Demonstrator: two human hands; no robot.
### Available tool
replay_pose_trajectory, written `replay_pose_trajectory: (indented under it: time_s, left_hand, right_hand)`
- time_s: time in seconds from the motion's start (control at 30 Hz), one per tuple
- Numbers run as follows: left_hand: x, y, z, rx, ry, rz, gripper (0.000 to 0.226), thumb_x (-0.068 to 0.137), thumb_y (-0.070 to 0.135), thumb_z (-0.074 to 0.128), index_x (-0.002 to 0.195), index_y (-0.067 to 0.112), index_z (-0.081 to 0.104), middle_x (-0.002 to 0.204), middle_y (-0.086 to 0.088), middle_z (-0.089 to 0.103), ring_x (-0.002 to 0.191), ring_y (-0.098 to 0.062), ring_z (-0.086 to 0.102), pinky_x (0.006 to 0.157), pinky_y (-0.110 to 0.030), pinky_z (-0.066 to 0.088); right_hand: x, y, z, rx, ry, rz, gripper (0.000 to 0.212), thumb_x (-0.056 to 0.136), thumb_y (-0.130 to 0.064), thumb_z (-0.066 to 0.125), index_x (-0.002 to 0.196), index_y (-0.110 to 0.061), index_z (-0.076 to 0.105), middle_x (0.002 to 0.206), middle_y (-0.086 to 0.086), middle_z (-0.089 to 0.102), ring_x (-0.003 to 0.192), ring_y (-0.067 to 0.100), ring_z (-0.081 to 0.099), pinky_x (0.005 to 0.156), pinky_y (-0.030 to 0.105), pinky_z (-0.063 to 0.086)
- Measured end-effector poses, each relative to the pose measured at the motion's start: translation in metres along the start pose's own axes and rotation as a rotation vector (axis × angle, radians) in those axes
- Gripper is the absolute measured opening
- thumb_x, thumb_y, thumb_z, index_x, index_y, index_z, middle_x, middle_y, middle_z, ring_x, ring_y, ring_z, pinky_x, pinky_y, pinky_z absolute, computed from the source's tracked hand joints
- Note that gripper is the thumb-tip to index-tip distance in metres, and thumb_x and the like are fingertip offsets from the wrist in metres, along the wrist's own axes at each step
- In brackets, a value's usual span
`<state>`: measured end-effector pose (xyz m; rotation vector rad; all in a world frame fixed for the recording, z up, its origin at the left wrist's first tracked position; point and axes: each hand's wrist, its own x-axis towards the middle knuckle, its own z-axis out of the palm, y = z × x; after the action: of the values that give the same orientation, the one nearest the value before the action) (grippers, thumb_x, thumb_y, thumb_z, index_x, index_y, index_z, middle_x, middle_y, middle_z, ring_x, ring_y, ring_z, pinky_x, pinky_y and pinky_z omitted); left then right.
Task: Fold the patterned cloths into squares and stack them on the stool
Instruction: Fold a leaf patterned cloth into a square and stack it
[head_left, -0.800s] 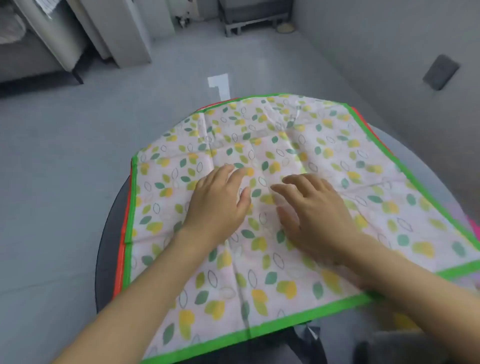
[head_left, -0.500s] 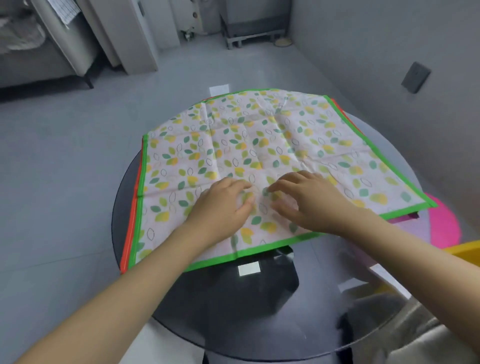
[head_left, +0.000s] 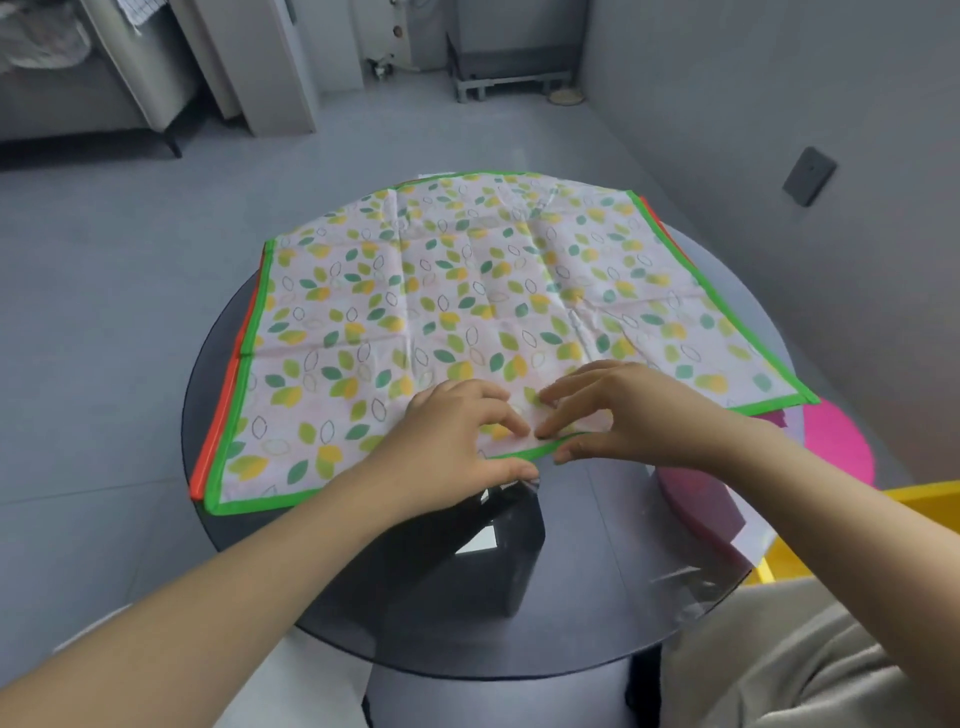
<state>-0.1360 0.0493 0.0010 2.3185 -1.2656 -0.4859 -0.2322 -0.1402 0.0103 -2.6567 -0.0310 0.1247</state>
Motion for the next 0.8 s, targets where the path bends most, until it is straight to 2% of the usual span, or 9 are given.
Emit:
replay_pose_trajectory:
  time_s: [0.17,0.37,0.57,0.7,0.8]
  left_hand:
    - [0.011,-0.013,0.001,-0.080,0.059,0.008,0.022,0.073,0.047,0.073,0.092,0.037,0.073,0.122,0.023,0.056,0.123,-0.002,0.040,0.109,-0.037,0.029]
    - [0.020,-0.016,-0.006,-0.134,0.039,-0.025,0.018,0.072,0.046,0.074,0.086,0.033,0.076,0.115,0.026,0.060,0.119,0.002,0.041,0.109,-0.034,0.025]
    - [0.009,-0.015,-0.003,-0.060,0.037,-0.018,0.027,0.071,0.041,0.078,0.097,0.033,0.074,0.126,0.020,0.056,0.124,-0.001,0.040,0.107,-0.027,0.029]
    - [-0.001,-0.010,0.001,-0.065,0.105,-0.072,0.033,0.069,0.034,0.081,0.100,0.030,0.074,0.127,0.016,0.058,0.122,-0.002,0.045,0.094,-0.013,0.030]
    - [-0.002,-0.007,0.006,-0.082,0.151,-0.107,0.032,0.068,0.030,0.083,0.099,0.026,0.075,0.125,0.014,0.060,0.119,-0.003,0.050,0.092,-0.011,0.032]
  right_hand:
    - [0.021,0.006,-0.013,0.022,-0.059,0.071,0.015,0.073,-0.049,0.069,0.084,-0.040,0.074,0.104,-0.022,0.067,0.098,0.001,0.057,0.090,0.032,0.047]
    - [0.034,0.003,-0.016,-0.001,-0.080,0.091,0.012,0.075,-0.046,0.069,0.079,-0.036,0.074,0.102,-0.025,0.064,0.091,-0.004,0.050,0.086,0.029,0.046]
    - [0.023,0.001,-0.011,-0.098,-0.078,0.056,0.018,0.075,-0.048,0.069,0.086,-0.034,0.073,0.113,-0.026,0.059,0.098,-0.002,0.049,0.090,0.027,0.043]
    - [0.012,-0.002,-0.001,-0.028,0.003,0.055,0.025,0.070,-0.044,0.075,0.093,-0.033,0.074,0.116,-0.020,0.060,0.106,0.005,0.049,0.089,0.024,0.037]
    - [0.001,0.000,0.006,-0.001,0.056,0.052,0.031,0.069,-0.040,0.078,0.098,-0.030,0.073,0.118,-0.015,0.060,0.110,0.009,0.047,0.092,0.024,0.035]
